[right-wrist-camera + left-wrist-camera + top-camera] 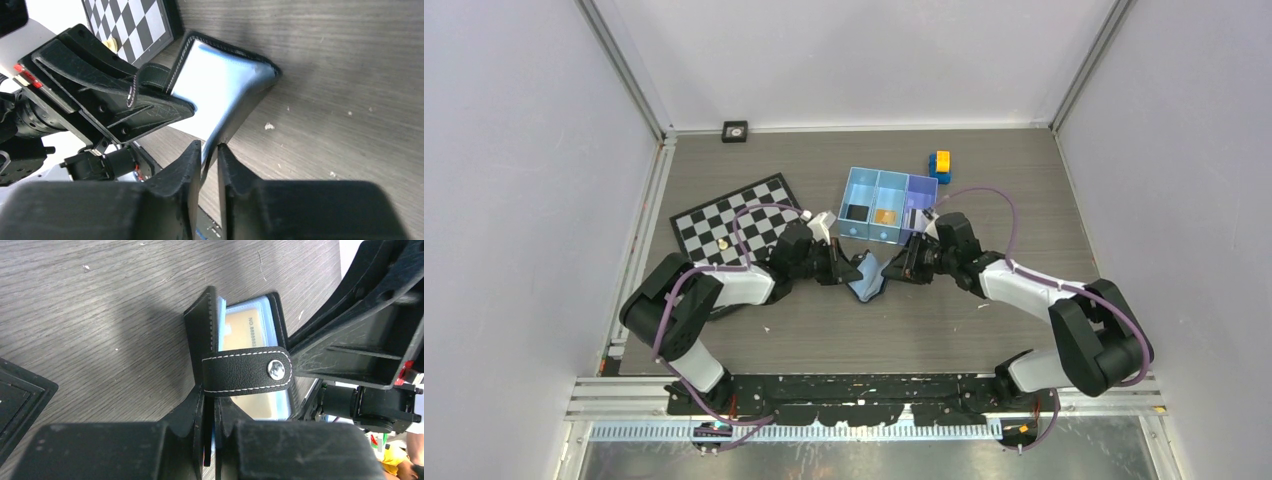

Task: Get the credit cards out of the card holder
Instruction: Remove the credit card from the card holder.

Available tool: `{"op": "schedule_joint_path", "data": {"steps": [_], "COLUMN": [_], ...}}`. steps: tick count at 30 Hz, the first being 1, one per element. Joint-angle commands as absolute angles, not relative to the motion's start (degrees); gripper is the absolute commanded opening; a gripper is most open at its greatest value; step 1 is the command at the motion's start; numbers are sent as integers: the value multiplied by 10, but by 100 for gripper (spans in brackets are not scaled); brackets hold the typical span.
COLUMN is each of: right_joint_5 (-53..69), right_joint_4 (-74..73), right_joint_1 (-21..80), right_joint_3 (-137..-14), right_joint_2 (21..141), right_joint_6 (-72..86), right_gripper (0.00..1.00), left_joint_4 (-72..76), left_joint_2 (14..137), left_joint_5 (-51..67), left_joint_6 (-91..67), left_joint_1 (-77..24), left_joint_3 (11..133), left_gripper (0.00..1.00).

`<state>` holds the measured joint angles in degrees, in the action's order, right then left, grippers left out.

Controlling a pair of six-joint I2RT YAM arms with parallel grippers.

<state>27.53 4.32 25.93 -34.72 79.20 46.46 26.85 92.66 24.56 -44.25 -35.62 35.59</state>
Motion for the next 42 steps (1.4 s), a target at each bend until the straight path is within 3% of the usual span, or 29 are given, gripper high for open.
{"op": "schedule_joint_path", "data": {"steps": [1,4,20,23,32,36,42], "right_joint_5": [250,241,229,228,239,235,219], "right_joint_4": [52,48,27,23,29,41,46], "right_joint_1": [264,270,318,324,330,329,328], "right_joint_3": [-378,-379,-404,-408,-411,-403,-392], "right_joint_2": [792,797,824,828,825,808,770], "right_joint_6": [451,451,439,438,438,440,437], "right_gripper": [33,39,44,36,1,1,0], "left_joint_4": [260,260,257,276,381,396,408], "left_joint_2": [915,917,911,910,889,861,812], "left_joint_5": [244,245,236,239,246,243,228], "left_joint_6": [-425,-427,-434,-443,-491,-493,-483], "left_joint_1": [-360,-360,-360,-360,-345,-337,-335], "left_joint_3": [347,349,352,344,294,276,252], "left_gripper": [4,4,3,3,1,3,20]}}
